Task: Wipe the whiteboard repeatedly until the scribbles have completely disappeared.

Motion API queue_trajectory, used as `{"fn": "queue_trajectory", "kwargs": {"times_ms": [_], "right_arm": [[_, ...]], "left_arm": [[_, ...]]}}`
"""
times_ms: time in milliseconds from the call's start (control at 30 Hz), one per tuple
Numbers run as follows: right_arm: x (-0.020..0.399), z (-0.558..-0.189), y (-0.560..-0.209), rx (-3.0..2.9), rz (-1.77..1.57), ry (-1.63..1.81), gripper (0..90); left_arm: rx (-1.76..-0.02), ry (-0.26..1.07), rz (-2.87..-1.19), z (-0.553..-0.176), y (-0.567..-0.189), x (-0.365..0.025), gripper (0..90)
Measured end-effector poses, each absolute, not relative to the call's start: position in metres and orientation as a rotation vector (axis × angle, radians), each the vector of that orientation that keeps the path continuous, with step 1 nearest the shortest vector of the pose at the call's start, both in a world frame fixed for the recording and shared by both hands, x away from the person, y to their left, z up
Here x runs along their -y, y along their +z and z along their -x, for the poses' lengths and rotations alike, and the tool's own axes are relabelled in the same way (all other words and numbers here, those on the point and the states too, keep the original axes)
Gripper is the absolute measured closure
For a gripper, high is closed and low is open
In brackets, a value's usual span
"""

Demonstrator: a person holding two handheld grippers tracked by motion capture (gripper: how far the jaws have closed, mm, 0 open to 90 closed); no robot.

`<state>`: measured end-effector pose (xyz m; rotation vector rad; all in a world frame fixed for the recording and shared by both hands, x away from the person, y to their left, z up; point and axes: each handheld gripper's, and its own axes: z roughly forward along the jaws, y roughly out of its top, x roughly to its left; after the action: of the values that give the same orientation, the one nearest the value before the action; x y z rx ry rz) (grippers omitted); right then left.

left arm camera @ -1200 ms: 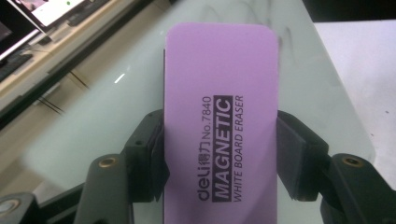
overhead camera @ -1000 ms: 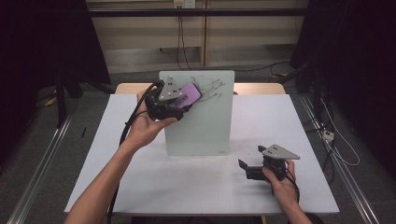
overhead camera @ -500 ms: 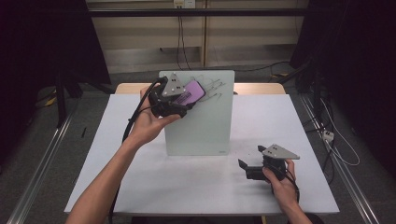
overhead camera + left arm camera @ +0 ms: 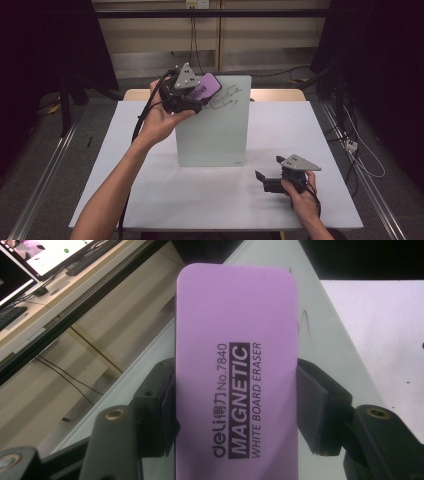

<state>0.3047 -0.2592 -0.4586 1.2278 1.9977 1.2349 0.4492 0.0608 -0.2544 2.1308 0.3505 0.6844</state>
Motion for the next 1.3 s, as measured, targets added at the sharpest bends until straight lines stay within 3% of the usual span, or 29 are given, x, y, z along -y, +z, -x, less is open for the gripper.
{"fn": "queue_trajectory", "kwargs": {"times_ms": [367, 800, 1300], "right_arm": [[0.259, -0.304, -0.458, -1.996, -1.223, 1.235, 6.1], [0.259, -0.304, -0.458, -1.996, -1.22, 1.235, 6.1], [0.259, -0.304, -0.458, -1.997, -1.224, 1.24, 6.1]], "left_arm": [[-0.303, 0.713, -2.222, -0.44, -0.268, -0.043, 40.8], [-0.267, 0.616, -2.262, -0.43, -0.299, -0.034, 40.8], [-0.305, 0.614, -2.192, -0.445, -0.269, -0.038, 40.8]]}}
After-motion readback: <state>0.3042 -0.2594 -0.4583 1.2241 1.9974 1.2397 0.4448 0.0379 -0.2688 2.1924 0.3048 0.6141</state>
